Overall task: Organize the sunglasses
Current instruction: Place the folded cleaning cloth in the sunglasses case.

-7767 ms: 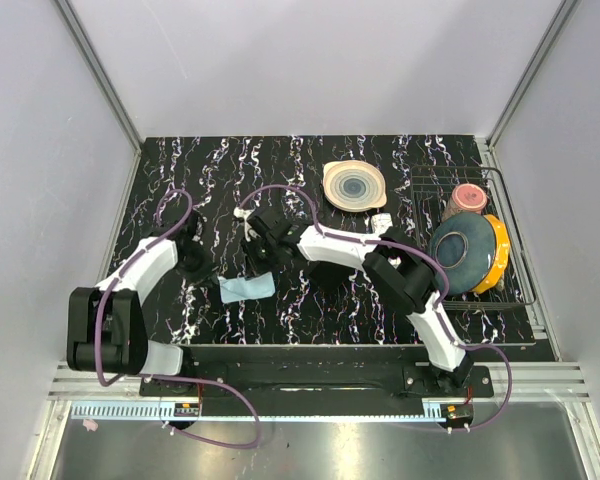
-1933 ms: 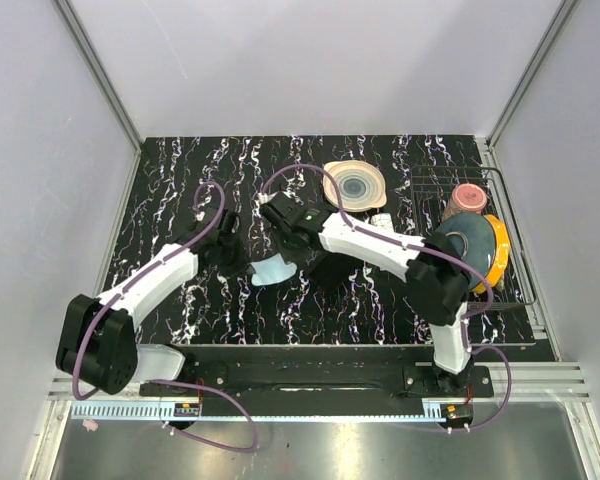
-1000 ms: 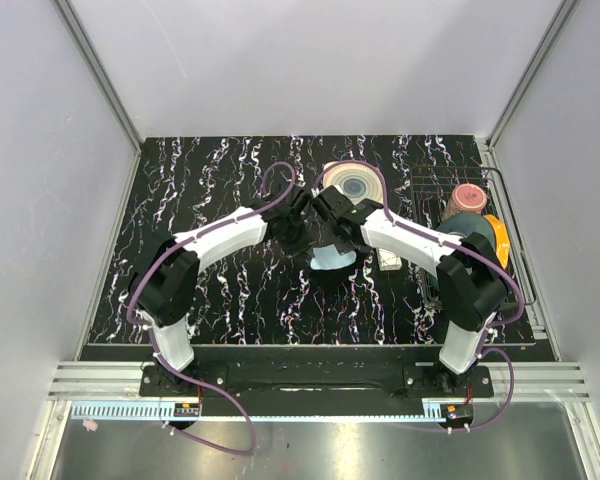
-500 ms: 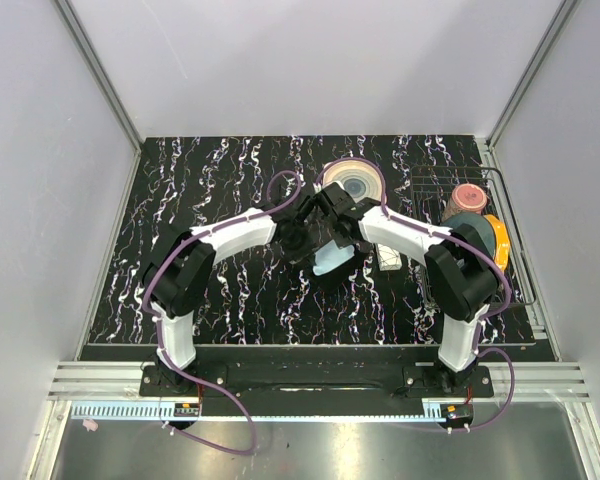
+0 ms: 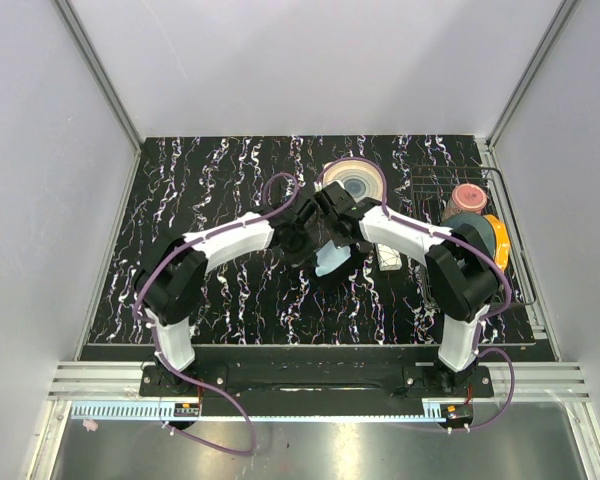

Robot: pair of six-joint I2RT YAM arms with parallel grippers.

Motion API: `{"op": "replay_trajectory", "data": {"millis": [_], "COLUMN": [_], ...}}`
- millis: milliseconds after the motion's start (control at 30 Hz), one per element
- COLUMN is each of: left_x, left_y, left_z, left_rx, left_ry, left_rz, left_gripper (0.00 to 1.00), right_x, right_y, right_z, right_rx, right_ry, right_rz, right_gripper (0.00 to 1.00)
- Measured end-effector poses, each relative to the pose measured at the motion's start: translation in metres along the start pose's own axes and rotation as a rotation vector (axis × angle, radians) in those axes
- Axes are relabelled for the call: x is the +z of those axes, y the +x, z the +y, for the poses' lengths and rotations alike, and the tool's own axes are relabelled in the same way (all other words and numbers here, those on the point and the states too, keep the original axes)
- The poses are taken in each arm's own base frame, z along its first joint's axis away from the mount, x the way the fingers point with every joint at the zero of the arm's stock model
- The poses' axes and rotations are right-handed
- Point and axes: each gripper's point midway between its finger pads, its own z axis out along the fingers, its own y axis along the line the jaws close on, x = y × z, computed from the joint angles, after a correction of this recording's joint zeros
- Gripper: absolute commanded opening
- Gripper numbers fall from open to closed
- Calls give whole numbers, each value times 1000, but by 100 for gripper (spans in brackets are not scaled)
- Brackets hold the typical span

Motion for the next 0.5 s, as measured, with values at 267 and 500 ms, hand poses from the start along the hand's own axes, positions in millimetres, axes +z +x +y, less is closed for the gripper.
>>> {"op": "replay_trajectory", "data": {"millis": [267, 500], "left_x": [-36, -33], "left_y": [6, 13], "left_z": [-7, -2], "left_rx": [-80, -143], "left_ry": [71, 65], "left_rz": [-56, -56], "left_gripper": [0, 0], "right_x": [-13, -17], "right_y": [-5, -3], "right_z": [5, 3], "right_rx": [47, 53], "right_ry": [-43, -46], "right_rz": [-18, -18], "right_gripper": [0, 0]}}
